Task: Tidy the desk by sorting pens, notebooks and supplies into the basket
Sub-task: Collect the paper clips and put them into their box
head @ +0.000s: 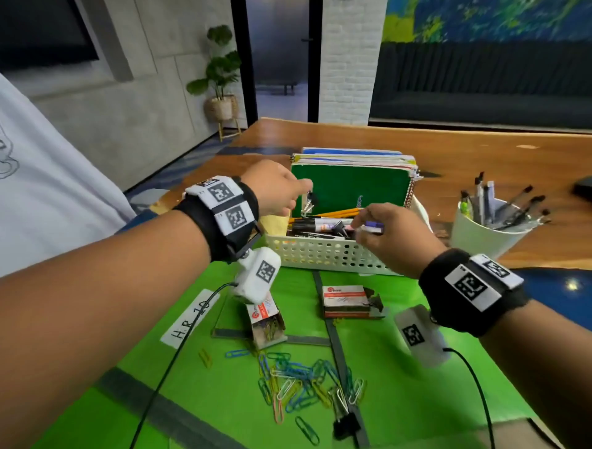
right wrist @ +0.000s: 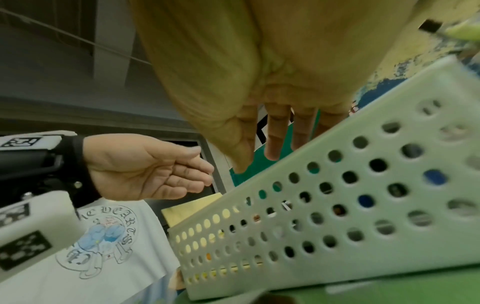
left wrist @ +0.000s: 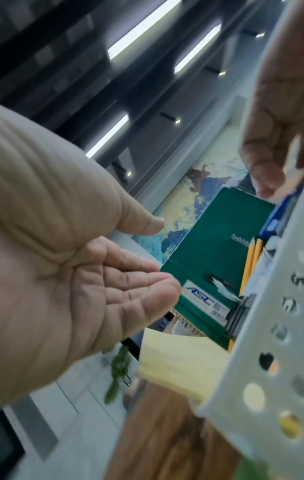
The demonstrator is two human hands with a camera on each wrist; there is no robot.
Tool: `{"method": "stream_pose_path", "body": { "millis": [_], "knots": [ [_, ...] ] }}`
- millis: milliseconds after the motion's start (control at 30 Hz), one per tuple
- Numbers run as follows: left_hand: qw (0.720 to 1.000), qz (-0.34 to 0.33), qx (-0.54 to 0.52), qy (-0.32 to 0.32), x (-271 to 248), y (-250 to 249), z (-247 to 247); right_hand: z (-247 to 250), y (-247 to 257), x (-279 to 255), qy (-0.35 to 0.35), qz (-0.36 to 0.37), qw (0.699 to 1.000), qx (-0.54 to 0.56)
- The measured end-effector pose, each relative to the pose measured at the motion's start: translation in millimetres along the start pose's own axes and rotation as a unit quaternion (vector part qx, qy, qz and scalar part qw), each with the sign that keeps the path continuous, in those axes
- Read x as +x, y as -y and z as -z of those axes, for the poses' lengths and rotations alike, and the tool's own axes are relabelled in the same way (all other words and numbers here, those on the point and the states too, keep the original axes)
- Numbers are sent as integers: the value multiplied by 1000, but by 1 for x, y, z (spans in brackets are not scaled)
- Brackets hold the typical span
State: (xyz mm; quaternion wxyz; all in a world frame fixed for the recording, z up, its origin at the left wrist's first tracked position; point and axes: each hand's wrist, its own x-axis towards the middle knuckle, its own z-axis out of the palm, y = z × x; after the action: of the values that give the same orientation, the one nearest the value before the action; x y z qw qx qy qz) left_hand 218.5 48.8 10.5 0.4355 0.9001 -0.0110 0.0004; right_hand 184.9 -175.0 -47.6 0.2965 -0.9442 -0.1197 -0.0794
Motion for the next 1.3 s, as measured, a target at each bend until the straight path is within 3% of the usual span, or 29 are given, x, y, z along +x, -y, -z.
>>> {"method": "stream_pose_path", "body": {
  "millis": [100, 133, 200, 300, 400, 467, 800, 967, 1033, 1200, 1300],
  "knots": [
    [976, -100, 194, -5, -4, 1, -6, 4, -18, -2, 57, -28, 994, -90],
    [965, -133, 224, 27, -13, -1, -10, 4, -22, -2, 80, -31, 988, -131],
    [934, -181, 270, 150, -38, -5, -23, 6, -26, -3, 141, -26, 970, -198],
    [849, -226, 335, 339, -83, -7, -51, 12, -23, -2, 214, -36, 955, -202],
    [782, -268, 365, 429, -122, 2, -76, 18, -19, 2, 233, -48, 955, -179],
    [755, -294, 393, 435, -136, 9, -88, 18, -18, 2, 234, -49, 955, -178],
    [781, -334, 347, 397, -148, 21, -80, 18, -11, 3, 239, -64, 952, -179],
    [833, -275, 269, 398, -142, 17, -65, 19, -11, 4, 242, -78, 954, -158],
    [821, -268, 287, 415, -142, 12, -60, 20, -10, 3, 251, -83, 953, -149],
    [741, -296, 384, 464, -159, 9, -77, 27, -9, 5, 276, -112, 950, -90],
    [754, -276, 379, 460, -165, 16, -89, 32, -10, 8, 286, -131, 948, -49]
  ]
}}
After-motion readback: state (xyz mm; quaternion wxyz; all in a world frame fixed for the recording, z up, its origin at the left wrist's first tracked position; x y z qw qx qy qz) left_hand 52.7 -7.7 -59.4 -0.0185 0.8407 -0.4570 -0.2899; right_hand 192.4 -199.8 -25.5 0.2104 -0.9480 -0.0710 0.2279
